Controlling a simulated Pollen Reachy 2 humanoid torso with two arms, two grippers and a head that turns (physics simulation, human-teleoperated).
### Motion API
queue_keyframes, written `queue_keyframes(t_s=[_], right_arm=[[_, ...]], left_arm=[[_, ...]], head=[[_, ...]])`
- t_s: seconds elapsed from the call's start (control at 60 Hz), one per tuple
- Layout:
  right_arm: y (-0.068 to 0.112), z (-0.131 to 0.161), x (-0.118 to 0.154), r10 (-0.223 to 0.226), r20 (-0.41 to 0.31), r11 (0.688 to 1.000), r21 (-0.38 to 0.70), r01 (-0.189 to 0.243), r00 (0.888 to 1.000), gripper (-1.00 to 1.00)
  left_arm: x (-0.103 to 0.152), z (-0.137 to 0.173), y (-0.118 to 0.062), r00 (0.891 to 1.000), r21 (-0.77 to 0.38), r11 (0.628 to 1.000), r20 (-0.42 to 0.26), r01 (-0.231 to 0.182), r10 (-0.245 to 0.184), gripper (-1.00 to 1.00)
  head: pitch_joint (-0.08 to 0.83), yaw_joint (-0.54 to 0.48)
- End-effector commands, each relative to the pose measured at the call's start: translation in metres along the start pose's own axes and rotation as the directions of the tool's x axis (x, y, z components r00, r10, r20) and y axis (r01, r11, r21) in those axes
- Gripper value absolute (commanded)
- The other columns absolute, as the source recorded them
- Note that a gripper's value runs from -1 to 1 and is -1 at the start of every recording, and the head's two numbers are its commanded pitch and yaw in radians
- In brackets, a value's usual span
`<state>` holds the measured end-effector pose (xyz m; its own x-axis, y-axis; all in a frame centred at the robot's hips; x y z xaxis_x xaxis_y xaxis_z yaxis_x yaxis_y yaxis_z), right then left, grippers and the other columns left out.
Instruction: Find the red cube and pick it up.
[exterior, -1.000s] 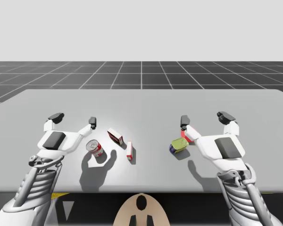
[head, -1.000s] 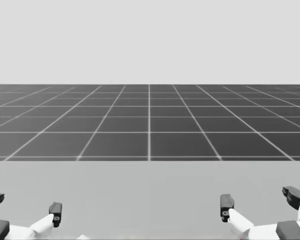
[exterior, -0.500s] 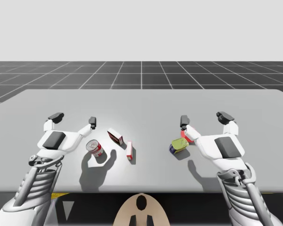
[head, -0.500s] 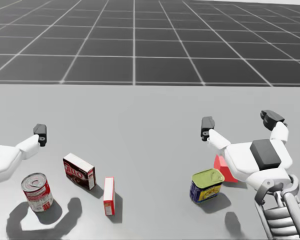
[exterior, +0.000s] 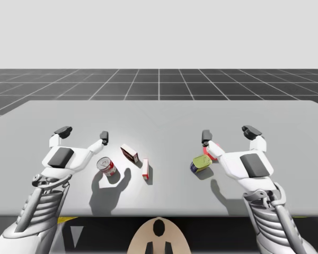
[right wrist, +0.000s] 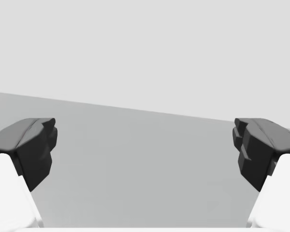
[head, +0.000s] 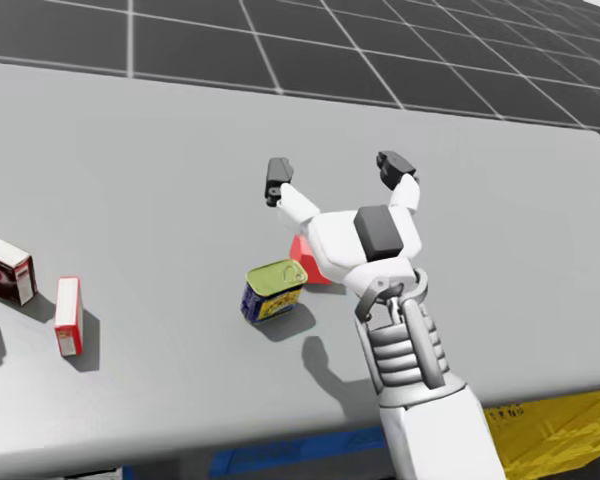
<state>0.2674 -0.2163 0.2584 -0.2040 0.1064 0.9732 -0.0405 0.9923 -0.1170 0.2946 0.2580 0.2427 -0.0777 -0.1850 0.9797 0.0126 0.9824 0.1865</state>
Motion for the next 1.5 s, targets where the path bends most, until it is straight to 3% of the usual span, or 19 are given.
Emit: queue_keyframes(t_s=[0.017, 0.217, 0.433, 0.583, 0.783, 0.95, 1.05, 1.217, 1.35, 1.5], right_arm=[[0.002, 0.0, -0.001, -0.005, -0.001, 1.0, 0.001, 0.005, 1.0, -1.0], [0.001, 0.003, 0.0, -0.027, -0.02, 0.999, 0.038, 0.028, 0.999, -1.0], [-0.001, 0.017, 0.002, 0.014, -0.039, 0.997, 0.076, -0.011, 0.999, -1.0], [-0.011, 0.033, -0.012, 0.068, -0.058, 0.993, 0.104, -0.062, 0.996, -1.0], [-0.022, 0.06, -0.031, 0.05, -0.111, 0.985, 0.171, -0.031, 0.993, -1.0], [-0.037, 0.084, -0.049, 0.098, -0.142, 0.974, 0.216, -0.066, 0.985, -1.0], [-0.045, 0.091, -0.062, 0.109, -0.173, 0.966, 0.252, -0.063, 0.979, -1.0], [-0.057, 0.086, -0.088, 0.1, -0.239, 0.966, 0.257, -0.036, 0.966, -1.0], [-0.057, 0.072, -0.104, 0.096, -0.275, 0.97, 0.24, -0.028, 0.957, -1.0], [-0.054, 0.057, -0.115, 0.113, -0.295, 0.97, 0.238, -0.042, 0.949, -1.0]], left_arm=[[0.0, 0.0, 0.0, 1.0, -0.002, 1.0, -0.001, -0.002, 0.002, -1.0], [0.0, 0.001, -0.001, 1.0, -0.002, 1.0, -0.004, -0.005, 0.005, -1.0], [0.0, 0.001, 0.0, 1.0, -0.003, 1.0, -0.008, -0.012, 0.012, -1.0], [0.0, 0.0, 0.0, 1.0, -0.004, 1.0, -0.009, -0.015, 0.015, -1.0], [0.0, 0.0, 0.0, 1.0, -0.004, 1.0, -0.011, -0.014, 0.014, -1.0], [-0.001, 0.0, 0.0, 1.0, -0.004, 1.0, -0.012, -0.013, 0.013, -1.0], [-0.001, -0.001, -0.001, 1.0, -0.004, 1.0, -0.013, -0.012, 0.012, -1.0], [-0.002, -0.001, -0.002, 1.0, -0.003, 1.0, -0.016, -0.01, 0.01, -1.0], [-0.002, -0.001, -0.002, 1.0, -0.002, 1.0, -0.017, -0.009, 0.009, -1.0], [-0.002, -0.001, -0.002, 1.0, -0.002, 1.0, -0.017, -0.009, 0.009, -1.0]], head=[[0.628, -0.39], [0.618, -0.38], [0.621, -0.37], [0.626, -0.37], [0.632, -0.37], [0.639, -0.37], [0.641, -0.37], [0.65, -0.37], [0.651, -0.37], [0.655, -0.37]])
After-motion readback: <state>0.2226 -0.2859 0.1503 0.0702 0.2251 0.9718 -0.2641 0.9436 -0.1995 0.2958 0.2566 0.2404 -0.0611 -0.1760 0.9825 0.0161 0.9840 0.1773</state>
